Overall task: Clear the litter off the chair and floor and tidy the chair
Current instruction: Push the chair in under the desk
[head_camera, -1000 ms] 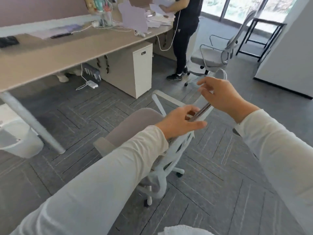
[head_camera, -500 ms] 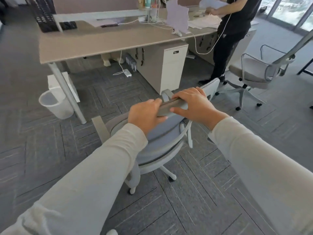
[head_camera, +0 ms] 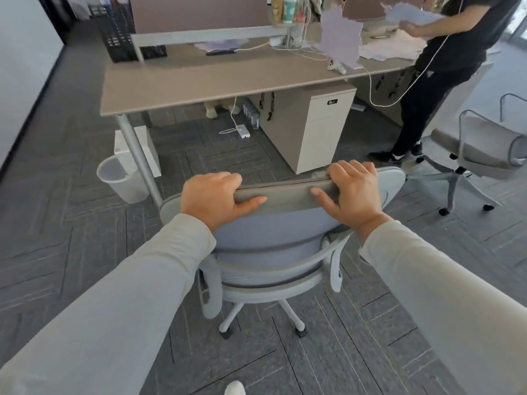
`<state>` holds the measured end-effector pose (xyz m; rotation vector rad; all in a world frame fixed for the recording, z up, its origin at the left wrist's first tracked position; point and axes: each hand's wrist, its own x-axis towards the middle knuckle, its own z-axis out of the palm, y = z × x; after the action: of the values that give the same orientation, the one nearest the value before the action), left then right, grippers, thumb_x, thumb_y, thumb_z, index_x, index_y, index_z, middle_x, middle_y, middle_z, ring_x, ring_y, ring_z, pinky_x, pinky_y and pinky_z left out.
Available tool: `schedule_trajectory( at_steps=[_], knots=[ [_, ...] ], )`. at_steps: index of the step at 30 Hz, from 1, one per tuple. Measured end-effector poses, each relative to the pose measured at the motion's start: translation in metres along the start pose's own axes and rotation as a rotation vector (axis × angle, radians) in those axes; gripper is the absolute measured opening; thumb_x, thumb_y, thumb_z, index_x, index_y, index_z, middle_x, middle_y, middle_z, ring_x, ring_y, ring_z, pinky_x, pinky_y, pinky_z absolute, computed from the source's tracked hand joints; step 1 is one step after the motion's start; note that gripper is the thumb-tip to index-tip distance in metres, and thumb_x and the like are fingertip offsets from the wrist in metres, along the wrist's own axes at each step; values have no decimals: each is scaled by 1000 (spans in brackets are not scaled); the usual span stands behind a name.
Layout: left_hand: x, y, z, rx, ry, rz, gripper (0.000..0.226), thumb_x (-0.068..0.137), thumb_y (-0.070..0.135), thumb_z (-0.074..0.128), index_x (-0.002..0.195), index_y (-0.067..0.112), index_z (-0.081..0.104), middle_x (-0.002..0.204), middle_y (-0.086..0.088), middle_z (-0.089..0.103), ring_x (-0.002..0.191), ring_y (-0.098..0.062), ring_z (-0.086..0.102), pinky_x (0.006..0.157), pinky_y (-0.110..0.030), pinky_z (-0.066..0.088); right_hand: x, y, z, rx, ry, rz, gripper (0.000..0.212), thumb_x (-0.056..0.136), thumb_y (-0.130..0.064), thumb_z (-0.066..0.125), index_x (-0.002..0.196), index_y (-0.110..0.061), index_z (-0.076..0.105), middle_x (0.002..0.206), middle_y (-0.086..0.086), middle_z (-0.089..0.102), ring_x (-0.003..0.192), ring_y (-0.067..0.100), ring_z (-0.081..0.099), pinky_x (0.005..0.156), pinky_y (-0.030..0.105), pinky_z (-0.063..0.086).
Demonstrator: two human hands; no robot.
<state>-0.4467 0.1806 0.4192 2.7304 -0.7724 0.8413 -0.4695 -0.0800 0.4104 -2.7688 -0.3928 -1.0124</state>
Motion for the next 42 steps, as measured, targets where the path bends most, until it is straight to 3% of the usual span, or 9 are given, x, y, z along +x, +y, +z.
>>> schedule_trajectory(
  at_steps=[6,10,15,20,24,28,35,39,42],
  knots=[
    [68,-44,53,-34,-77,-52,56,77,63,53,56,14,34,54,1,38,49,-21,37,46,-23,17,71,27,55,40,7,150,47,86,-48,34,58,-11,43,53,4,47,52,23,42,64,29,24],
    [122,-68,90,-56,-119,-122,52,87,56,43,57,14,38,55,-1,42,51,-27,46,46,-24,19,129,57,87,128,-79,264,46,87,-42,35,51,-13,33,48,-2,33,50,24,36,62,29,24],
    [179,-91,131,-53,-122,-170,54,87,58,37,57,14,40,54,-1,45,50,-24,44,46,-24,23,184,107,129,129,-175,189,43,87,-32,35,53,-6,40,52,4,40,56,27,41,66,34,32],
    [238,-103,169,-20,-61,-220,56,82,56,11,54,15,37,54,0,43,48,-24,40,45,-23,14,241,160,179,125,-133,77,53,86,-39,25,52,-4,46,49,5,42,51,27,39,61,31,30],
    [284,-121,202,12,-74,-311,50,86,48,18,53,15,37,54,0,42,49,-25,41,47,-23,19,283,193,218,145,-127,16,51,87,-38,25,50,-8,42,47,4,39,47,27,37,59,29,25],
    [328,-139,229,30,-82,-410,42,84,40,24,50,16,33,47,4,32,47,-26,37,46,-22,14,331,221,251,193,-166,-50,49,87,-40,24,49,-13,39,47,-1,35,47,24,35,57,29,28],
    [397,-175,272,19,-69,-490,40,74,45,12,46,19,22,44,4,25,46,-25,31,47,-21,14,407,260,310,240,-189,-98,50,85,-44,21,48,-15,37,48,1,37,46,25,37,55,27,23],
    [436,-211,300,27,-58,-516,44,72,44,13,51,15,37,51,-2,38,51,-26,36,48,-24,15,451,273,346,233,-182,-83,47,86,-44,25,49,-16,35,50,-1,38,48,26,37,52,27,21],
    [464,-239,318,26,-49,-492,40,71,41,15,52,13,38,51,-4,38,49,-25,33,44,-23,12,483,280,373,249,-176,-82,43,87,-37,34,49,-16,35,50,-2,36,48,24,36,52,26,17]
  ],
)
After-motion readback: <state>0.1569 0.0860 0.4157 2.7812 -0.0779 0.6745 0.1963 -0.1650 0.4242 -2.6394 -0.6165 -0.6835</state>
